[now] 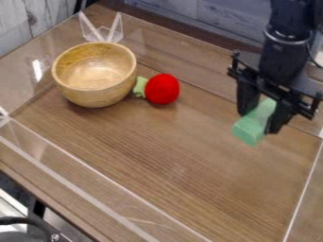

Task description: Remove the green block from the brown bowl and put it on the table

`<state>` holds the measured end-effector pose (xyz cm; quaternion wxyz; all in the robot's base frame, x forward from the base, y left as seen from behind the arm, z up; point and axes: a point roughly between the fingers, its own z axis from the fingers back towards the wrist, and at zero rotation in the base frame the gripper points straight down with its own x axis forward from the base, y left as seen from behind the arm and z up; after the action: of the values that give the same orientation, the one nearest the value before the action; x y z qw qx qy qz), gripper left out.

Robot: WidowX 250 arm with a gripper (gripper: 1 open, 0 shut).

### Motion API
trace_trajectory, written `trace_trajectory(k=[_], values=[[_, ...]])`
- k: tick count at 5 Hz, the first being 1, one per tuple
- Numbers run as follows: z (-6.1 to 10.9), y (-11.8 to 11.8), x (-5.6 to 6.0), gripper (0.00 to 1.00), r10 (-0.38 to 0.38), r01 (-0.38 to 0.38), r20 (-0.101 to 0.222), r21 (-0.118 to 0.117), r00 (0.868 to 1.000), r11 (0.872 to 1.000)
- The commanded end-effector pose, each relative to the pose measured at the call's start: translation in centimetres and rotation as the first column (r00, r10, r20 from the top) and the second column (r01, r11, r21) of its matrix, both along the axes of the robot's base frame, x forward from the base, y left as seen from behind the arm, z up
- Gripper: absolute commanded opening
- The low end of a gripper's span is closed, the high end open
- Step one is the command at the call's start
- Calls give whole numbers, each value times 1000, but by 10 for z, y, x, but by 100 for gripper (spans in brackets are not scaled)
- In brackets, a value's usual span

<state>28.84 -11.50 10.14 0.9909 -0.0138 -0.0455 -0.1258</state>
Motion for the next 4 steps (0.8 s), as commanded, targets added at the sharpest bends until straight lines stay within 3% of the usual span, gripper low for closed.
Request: trace_trajectory(k=[1, 2, 4], values=[[1, -2, -5, 0, 55, -54, 16, -18, 998, 998], [-6, -2, -10, 0, 98, -98, 8, -25, 995, 995], [-39, 23, -6, 0, 99, -99, 4, -30, 995, 995]])
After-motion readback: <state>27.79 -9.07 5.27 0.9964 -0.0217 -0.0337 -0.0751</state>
